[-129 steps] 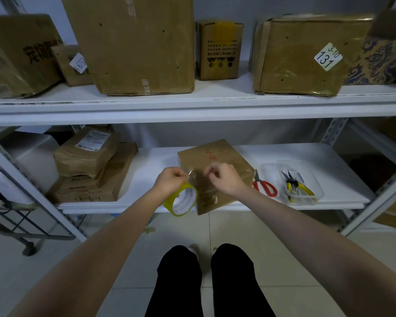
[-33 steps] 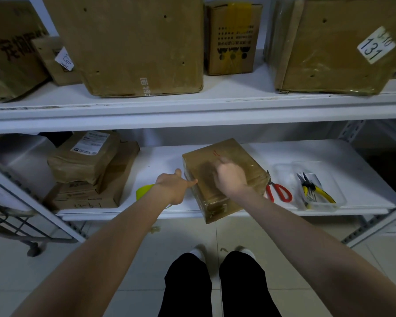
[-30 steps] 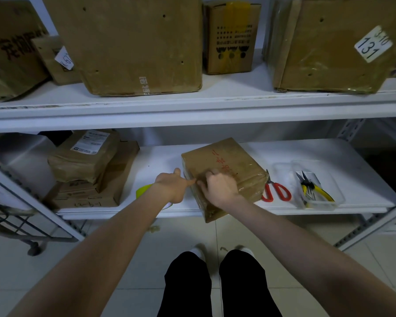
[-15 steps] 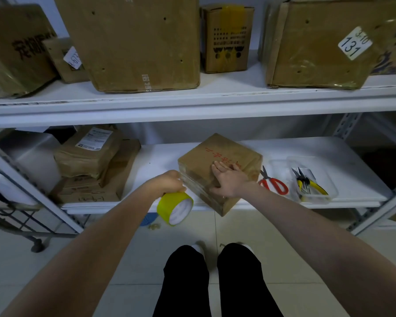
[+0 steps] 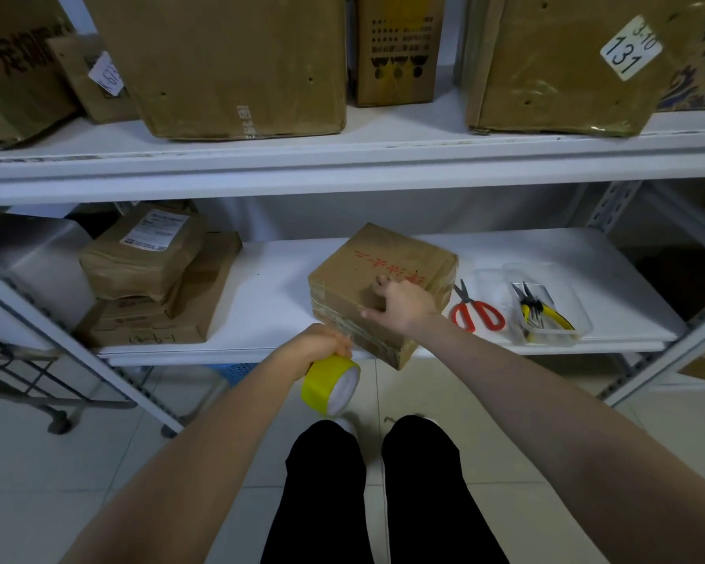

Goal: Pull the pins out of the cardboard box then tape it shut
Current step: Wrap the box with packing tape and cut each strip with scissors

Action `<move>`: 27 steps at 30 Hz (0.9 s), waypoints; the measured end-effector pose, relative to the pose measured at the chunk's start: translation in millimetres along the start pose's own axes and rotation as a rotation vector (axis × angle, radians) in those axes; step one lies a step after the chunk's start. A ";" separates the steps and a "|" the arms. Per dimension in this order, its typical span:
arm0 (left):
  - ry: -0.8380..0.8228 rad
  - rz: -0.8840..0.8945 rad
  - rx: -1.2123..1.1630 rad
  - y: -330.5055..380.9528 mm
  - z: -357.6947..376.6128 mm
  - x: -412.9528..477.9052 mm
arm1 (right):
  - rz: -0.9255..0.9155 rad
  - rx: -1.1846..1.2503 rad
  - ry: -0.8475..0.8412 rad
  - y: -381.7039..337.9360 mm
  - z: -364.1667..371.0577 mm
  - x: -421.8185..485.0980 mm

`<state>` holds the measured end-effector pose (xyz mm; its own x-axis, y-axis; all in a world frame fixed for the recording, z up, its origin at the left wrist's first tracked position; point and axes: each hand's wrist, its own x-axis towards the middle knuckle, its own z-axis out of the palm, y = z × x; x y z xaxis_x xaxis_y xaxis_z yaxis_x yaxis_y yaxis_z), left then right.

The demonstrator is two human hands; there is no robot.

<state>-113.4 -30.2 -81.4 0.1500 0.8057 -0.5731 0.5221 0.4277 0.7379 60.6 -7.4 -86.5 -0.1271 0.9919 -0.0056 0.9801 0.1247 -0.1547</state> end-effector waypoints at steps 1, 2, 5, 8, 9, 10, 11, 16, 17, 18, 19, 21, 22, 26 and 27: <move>-0.001 -0.014 -0.026 -0.2 1.3 0.2 | -0.024 -0.044 0.033 -0.9 1.2 -0.2; 0.000 -0.025 -0.039 -0.5 2.5 1.9 | -0.044 -0.075 0.047 -2.6 0.3 -0.8; -0.009 -0.030 -0.011 -1.6 6.4 6.0 | -0.076 -0.050 0.010 1.6 -0.6 1.0; 0.045 -0.001 0.009 -0.2 10.0 9.5 | 0.048 0.289 0.139 22.8 -11.0 -7.3; 0.063 -0.003 0.012 0.7 10.6 10.4 | 0.135 0.389 0.261 33.7 -14.0 -10.8; 0.071 -0.008 0.010 1.1 11.8 13.1 | 0.242 0.445 0.375 46.1 -14.8 -14.9; 0.072 -0.022 -0.002 2.3 12.6 13.4 | 0.348 0.454 0.445 59.1 -12.8 -18.7; 0.111 -0.050 -0.109 1.7 19.7 20.9 | 0.700 0.316 0.163 108.8 24.4 -28.9; 0.126 -0.042 -0.103 1.1 21.3 21.7 | 0.718 0.280 0.105 114.9 33.2 -29.3; 0.140 -0.038 -0.088 0.2 21.8 24.3 | 0.708 0.246 0.064 118.9 39.2 -28.5; 0.152 -0.040 -0.077 -2.0 21.9 24.5 | 0.686 0.223 0.036 121.2 43.7 -27.7; 0.149 -0.029 -0.092 -5.5 23.2 24.6 | 0.652 0.231 -0.004 126.2 51.5 -23.9; 0.140 -0.025 -0.125 -5.7 25.3 24.3 | 0.652 0.233 -0.026 129.3 55.6 -21.1; 0.139 -0.022 -0.150 -7.9 24.3 27.1 | 0.732 0.164 -0.070 129.6 63.4 -14.9; 0.137 -0.017 -0.128 -5.7 23.6 27.5 | 0.764 0.167 -0.059 129.8 63.5 -13.9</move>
<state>-92.4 -20.1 -109.8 0.0213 0.8425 -0.5384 0.4112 0.4834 0.7728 179.9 -6.5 -169.3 0.5610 0.7975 -0.2218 0.7635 -0.6021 -0.2335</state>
